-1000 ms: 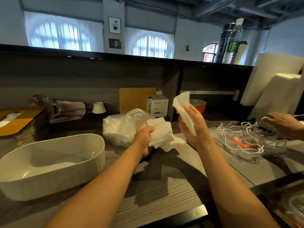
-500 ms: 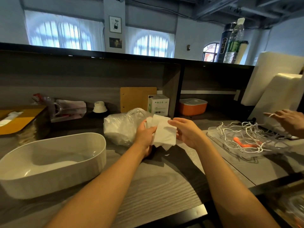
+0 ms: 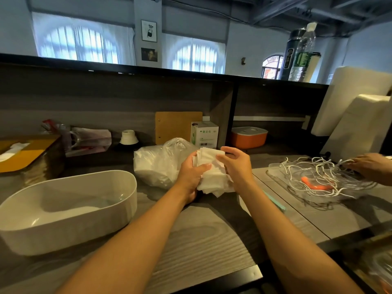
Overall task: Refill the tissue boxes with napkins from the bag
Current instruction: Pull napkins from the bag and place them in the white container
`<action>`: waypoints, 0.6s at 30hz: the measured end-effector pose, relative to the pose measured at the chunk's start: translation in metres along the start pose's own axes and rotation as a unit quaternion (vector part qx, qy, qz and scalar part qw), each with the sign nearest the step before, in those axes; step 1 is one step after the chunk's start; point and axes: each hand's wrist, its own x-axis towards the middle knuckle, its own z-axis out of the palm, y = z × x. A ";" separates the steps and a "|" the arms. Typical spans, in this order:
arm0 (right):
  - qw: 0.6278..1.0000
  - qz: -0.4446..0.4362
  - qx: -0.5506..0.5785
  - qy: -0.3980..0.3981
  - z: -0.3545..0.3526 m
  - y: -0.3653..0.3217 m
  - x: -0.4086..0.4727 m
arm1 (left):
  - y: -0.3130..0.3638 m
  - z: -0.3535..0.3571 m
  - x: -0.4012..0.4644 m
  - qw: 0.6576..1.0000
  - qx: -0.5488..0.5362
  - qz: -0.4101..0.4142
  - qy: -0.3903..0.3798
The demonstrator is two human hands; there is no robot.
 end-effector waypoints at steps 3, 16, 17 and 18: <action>0.998 0.055 0.018 -0.010 0.004 -0.003 0.003 | 0.003 0.001 -0.001 0.998 -0.009 0.049 0.043; 0.990 0.040 0.091 -0.098 0.008 -0.006 -0.009 | 0.006 0.002 -0.004 0.998 -0.064 0.009 0.012; 0.990 0.033 0.099 -0.095 0.008 -0.007 -0.008 | 0.007 0.002 -0.004 0.998 -0.064 -0.003 0.008; 0.990 0.027 0.103 -0.092 0.008 -0.006 -0.008 | 0.007 0.003 -0.004 0.998 -0.063 -0.011 0.003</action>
